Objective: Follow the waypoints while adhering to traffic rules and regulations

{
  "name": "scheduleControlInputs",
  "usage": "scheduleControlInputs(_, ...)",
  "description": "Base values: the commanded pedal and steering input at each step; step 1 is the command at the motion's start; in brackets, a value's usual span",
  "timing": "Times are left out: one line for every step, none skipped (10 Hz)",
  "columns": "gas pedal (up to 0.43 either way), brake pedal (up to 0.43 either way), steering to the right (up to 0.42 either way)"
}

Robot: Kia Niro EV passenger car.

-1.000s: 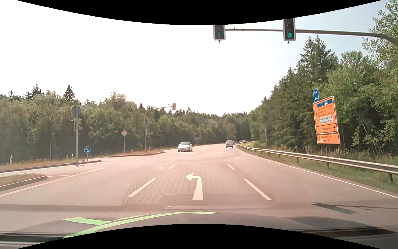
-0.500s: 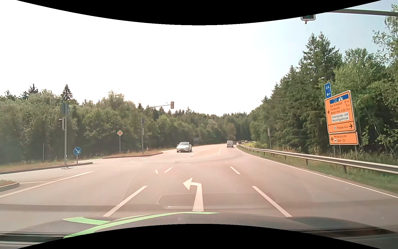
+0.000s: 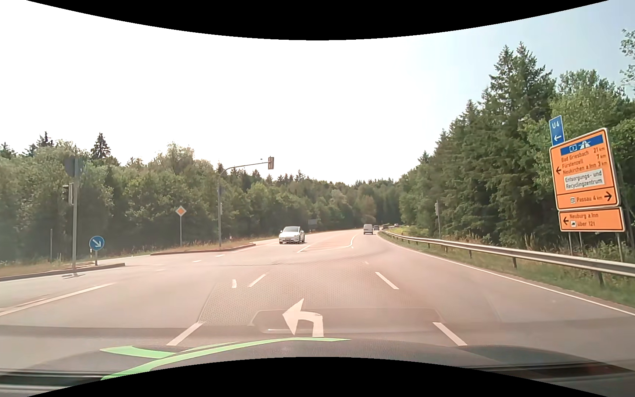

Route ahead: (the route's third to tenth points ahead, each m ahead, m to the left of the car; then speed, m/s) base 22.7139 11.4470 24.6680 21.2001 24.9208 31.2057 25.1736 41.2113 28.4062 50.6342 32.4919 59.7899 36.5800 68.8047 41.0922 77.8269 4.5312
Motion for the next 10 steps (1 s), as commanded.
scheduleControlInputs(0.28, 0.0, -0.002)
scheduleControlInputs(0.268, 0.0, -0.006)
scheduleControlInputs(0.26, 0.0, -0.012)
scheduleControlInputs(0.26, 0.0, -0.019)
scheduleControlInputs(0.248, 0.0, -0.029)
scheduleControlInputs(0.228, 0.0, -0.042)
scheduleControlInputs(0.209, 0.0, -0.058)
scheduleControlInputs(0.197, 0.0, -0.072)
scheduleControlInputs(0.189, 0.0, -0.09)
scheduleControlInputs(0.177, 0.0, -0.111)
